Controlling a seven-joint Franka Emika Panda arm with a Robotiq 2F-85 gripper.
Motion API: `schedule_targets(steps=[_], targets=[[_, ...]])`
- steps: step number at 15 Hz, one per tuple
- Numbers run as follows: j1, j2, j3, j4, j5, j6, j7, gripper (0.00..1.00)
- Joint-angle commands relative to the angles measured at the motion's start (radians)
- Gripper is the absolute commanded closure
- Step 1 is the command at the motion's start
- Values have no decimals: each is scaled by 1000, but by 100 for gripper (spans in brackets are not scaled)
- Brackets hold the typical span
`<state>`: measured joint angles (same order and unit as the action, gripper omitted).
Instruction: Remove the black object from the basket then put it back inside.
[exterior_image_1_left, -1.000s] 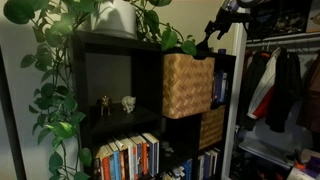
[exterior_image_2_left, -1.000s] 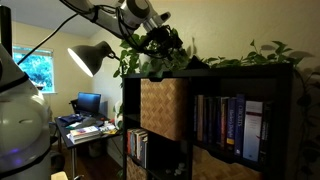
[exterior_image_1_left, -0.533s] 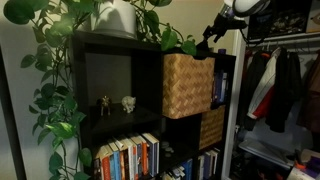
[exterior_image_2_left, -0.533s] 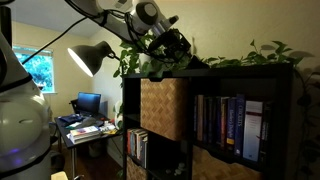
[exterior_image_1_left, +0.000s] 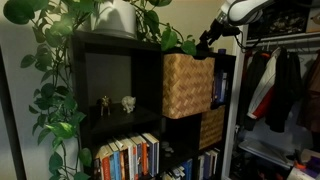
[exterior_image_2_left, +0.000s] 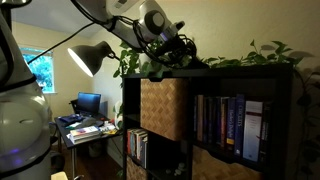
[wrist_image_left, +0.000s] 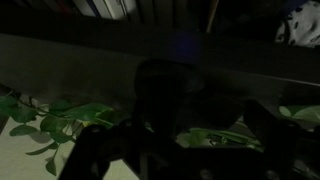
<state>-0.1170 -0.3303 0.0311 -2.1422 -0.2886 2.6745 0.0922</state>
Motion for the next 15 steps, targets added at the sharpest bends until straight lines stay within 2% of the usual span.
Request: schedule_targets(steps=[1, 5, 6, 8, 11, 15], targets=[[27, 44, -30, 15, 38, 66, -84, 0], [26, 74, -34, 23, 46, 101, -118, 0], [26, 79, -35, 24, 47, 106, -126, 23], [25, 80, -36, 21, 47, 117, -137, 33], [28, 70, -36, 9, 47, 137, -149, 55], [30, 52, -32, -3, 51, 127, -153, 80]])
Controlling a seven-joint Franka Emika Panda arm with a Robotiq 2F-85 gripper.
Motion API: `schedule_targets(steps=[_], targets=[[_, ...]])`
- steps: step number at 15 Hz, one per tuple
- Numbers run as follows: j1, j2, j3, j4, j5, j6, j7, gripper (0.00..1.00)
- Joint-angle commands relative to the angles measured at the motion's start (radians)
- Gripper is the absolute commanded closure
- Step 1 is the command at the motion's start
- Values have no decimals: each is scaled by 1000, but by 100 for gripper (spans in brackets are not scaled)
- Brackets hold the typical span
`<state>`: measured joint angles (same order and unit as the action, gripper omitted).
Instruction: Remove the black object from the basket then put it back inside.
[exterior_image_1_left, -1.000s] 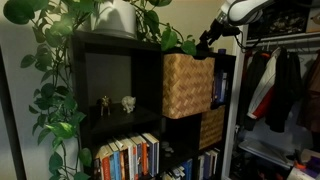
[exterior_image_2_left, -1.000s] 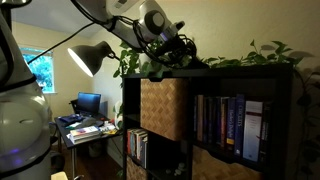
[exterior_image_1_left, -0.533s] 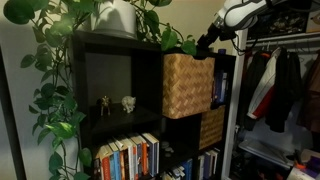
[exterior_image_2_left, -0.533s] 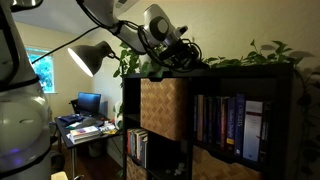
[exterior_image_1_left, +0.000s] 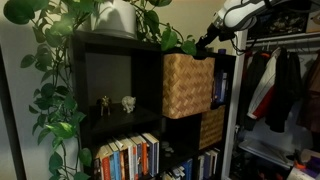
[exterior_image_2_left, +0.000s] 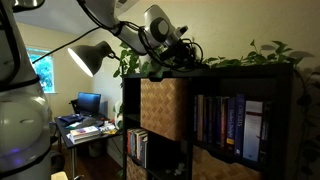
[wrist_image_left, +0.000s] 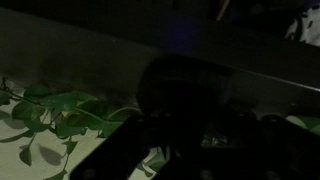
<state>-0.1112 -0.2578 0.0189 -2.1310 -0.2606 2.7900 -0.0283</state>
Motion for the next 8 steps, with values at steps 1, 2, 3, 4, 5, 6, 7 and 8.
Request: schedule_targets(steps=[1, 2, 3, 4, 5, 6, 7, 8], targets=[[26, -26, -20, -18, 22, 13, -35, 87], [27, -35, -19, -24, 22, 9, -34, 92], [24, -43, -15, -28, 17, 1, -25, 94], [25, -56, -13, -35, 17, -8, -23, 95], [26, -65, -11, -39, 17, -16, -20, 97], [24, -84, -6, -52, 14, -28, -11, 97], [24, -98, -4, -61, 12, -35, -9, 94], [20, -118, 3, -75, 2, -42, -2, 94]])
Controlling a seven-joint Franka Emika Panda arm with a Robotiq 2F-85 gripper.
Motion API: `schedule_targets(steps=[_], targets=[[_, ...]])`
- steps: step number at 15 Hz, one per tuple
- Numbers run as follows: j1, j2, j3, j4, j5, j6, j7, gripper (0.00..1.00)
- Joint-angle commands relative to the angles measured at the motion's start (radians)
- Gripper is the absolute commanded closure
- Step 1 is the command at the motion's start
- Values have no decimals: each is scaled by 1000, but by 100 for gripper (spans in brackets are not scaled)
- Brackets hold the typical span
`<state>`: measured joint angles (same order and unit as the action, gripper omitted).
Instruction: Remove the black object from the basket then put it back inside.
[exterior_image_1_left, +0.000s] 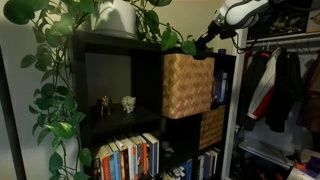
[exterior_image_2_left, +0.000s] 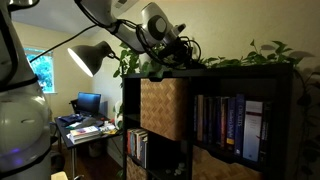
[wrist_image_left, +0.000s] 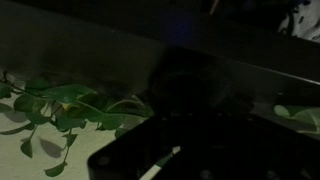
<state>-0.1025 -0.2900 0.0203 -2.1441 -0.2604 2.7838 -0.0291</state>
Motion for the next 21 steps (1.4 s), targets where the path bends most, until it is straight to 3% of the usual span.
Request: schedule_targets(steps=[1, 6, 14, 21], targets=[[9, -102, 7, -72, -3, -44, 3, 94], [20, -213, 39, -128, -5, -167, -3, 94], [100, -323, 52, -150, 14, -408, -40, 94], [149, -303, 39, -153, 34, -412, -68, 94]])
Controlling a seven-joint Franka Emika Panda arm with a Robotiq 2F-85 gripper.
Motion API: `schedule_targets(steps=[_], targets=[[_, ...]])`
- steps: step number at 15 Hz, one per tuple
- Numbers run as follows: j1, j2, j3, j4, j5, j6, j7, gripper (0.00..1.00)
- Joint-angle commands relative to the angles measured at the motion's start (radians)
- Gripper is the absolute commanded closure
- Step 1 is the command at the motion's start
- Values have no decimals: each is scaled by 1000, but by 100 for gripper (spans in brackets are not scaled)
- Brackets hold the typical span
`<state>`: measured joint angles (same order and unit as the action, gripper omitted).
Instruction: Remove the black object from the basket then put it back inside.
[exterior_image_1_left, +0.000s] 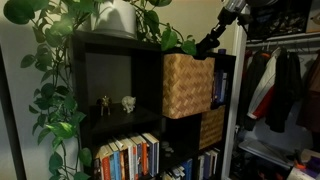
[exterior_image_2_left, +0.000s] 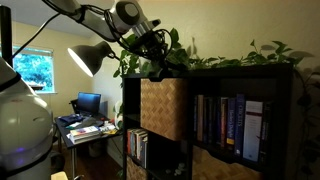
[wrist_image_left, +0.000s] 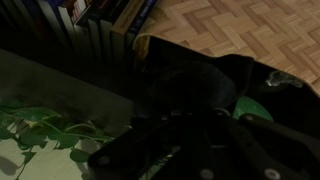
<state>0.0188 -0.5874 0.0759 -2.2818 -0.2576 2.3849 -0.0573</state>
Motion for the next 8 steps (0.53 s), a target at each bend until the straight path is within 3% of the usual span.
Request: schedule_targets(steps=[1, 8], targets=[[37, 11, -24, -18, 36, 18, -57, 94], [89, 83, -56, -30, 65, 147, -200, 94]])
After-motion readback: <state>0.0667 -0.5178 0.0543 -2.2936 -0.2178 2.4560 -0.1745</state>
